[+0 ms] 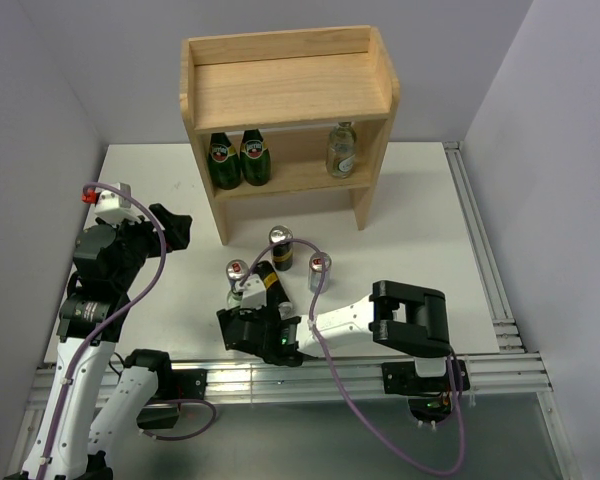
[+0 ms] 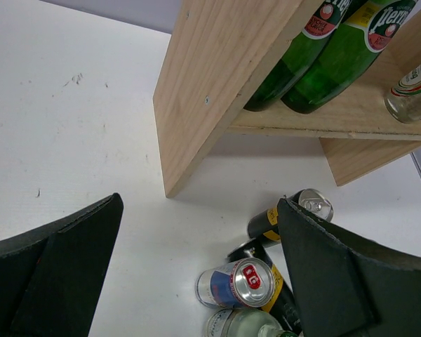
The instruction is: Place and organize the beverage onto the shelf
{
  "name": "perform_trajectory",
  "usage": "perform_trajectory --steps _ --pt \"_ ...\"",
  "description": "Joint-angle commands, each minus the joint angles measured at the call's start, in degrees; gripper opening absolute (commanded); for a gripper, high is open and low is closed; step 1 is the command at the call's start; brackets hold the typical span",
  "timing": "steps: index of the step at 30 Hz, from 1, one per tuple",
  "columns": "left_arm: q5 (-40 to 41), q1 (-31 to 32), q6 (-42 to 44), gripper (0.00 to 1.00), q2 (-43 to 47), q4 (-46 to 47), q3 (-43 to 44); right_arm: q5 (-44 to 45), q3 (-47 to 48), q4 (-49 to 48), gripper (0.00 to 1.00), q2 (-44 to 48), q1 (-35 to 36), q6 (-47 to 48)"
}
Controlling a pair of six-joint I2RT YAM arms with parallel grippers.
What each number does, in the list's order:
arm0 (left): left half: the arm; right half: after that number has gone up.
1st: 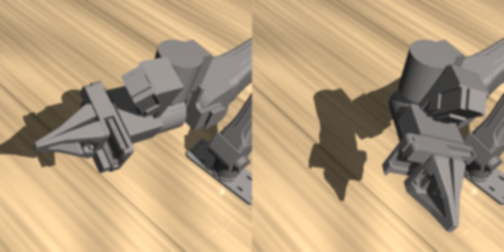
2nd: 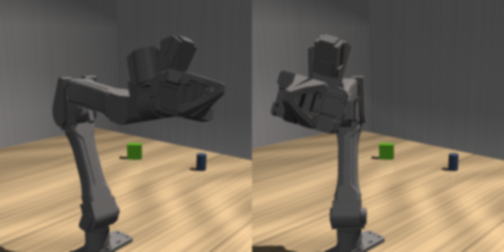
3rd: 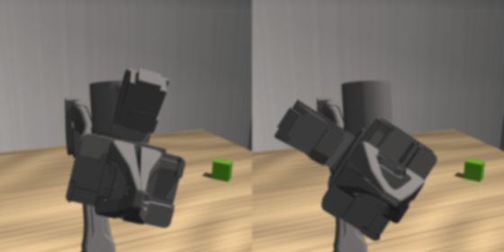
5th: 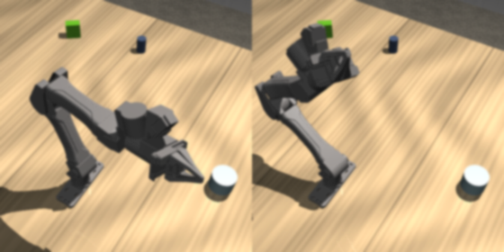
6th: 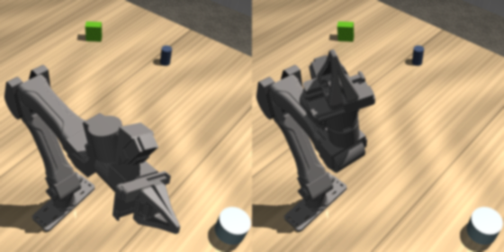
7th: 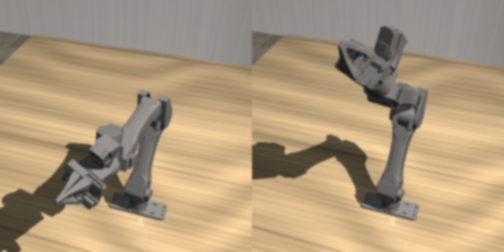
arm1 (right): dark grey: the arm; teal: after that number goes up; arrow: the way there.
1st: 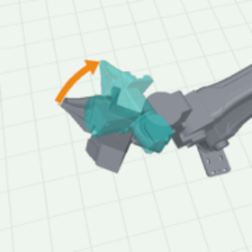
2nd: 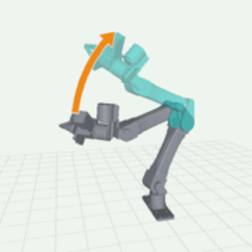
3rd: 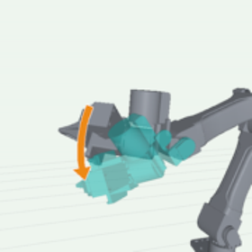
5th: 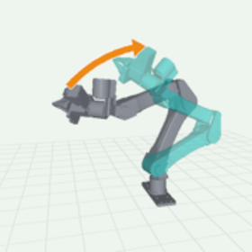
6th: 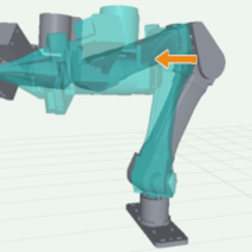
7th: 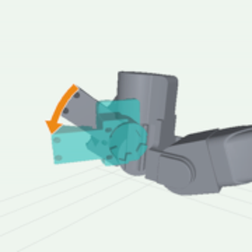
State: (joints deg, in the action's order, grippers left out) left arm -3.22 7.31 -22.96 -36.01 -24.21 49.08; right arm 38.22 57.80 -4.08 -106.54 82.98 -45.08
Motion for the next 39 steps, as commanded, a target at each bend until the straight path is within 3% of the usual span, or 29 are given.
perform_trajectory --steps 1,28,30,33,34,35,39 --pt "-1.0 -0.4 1.1 0.99 0.1 2.8 0.1 1.1 2.0 -3.3 0.99 -0.6 -0.1 0.5" --pt "-1.7 -0.4 1.2 0.99 -0.7 2.9 0.1 14.4 6.1 -5.7 0.95 -6.7 -1.7 4.7" --pt "-1.8 -0.4 1.1 0.99 -0.7 3.1 0.1 15.7 6.0 -5.6 0.88 -7.3 -1.8 3.8" --pt "-1.7 -0.4 1.1 0.99 -0.8 3.0 0.1 17.2 5.9 -4.9 0.68 -7.7 -1.8 2.8" --pt "-1.7 -0.4 1.1 0.99 -0.8 3.0 0.1 17.6 5.6 -4.8 0.57 -7.6 -1.7 2.5" --pt "-1.7 -0.4 1.1 0.99 -0.8 3.0 0.1 17.6 5.5 -4.8 0.3 -7.6 -1.8 2.5" --pt "-1.6 -0.4 1.2 0.99 -0.9 3.0 0.1 17.4 5.9 -1.7 0.13 -7.1 -1.8 1.1"
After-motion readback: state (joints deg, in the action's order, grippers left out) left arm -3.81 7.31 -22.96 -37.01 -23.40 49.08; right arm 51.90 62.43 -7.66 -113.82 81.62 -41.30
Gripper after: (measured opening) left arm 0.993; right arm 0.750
